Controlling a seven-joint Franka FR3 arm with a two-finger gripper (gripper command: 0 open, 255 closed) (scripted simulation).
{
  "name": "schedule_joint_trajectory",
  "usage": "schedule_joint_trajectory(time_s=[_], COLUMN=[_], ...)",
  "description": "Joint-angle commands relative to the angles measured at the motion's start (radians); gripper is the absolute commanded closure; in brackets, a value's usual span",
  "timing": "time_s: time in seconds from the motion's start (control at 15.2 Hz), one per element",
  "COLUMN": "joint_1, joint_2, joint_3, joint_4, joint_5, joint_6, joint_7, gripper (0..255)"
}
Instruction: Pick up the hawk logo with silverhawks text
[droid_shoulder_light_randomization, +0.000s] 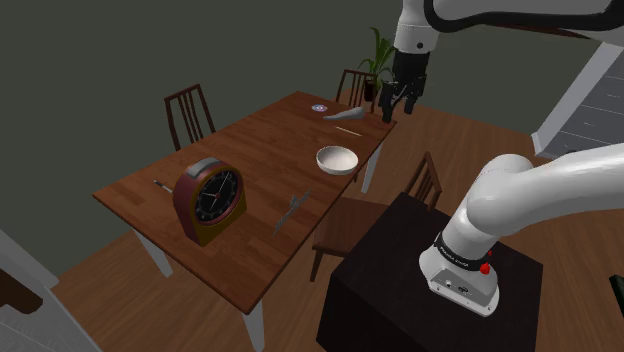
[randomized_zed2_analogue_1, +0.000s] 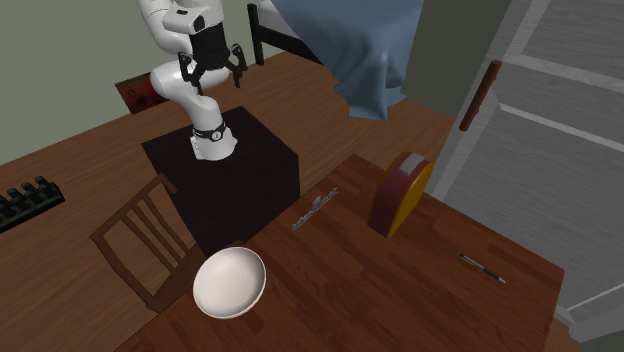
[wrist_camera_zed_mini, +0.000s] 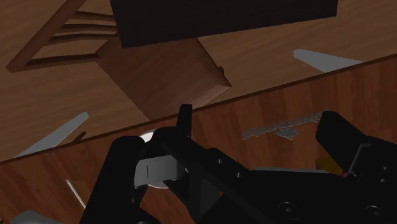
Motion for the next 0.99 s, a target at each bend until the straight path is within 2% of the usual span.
schedule_joint_trajectory(time_s=[0.0,0.46,0.92], joint_1=[0.000,-0.021,-0.058], joint_2=[0.000,0.036,0.207], joint_3=[0.000,0.174,0.361], joint_4=[0.000,-0.150,-0.200], joint_5=[0.000,0.105,0.174], joint_6=[0.000,0.212,0.457], joint_7=[0.000,0.328,0.660], gripper=[0,0,0])
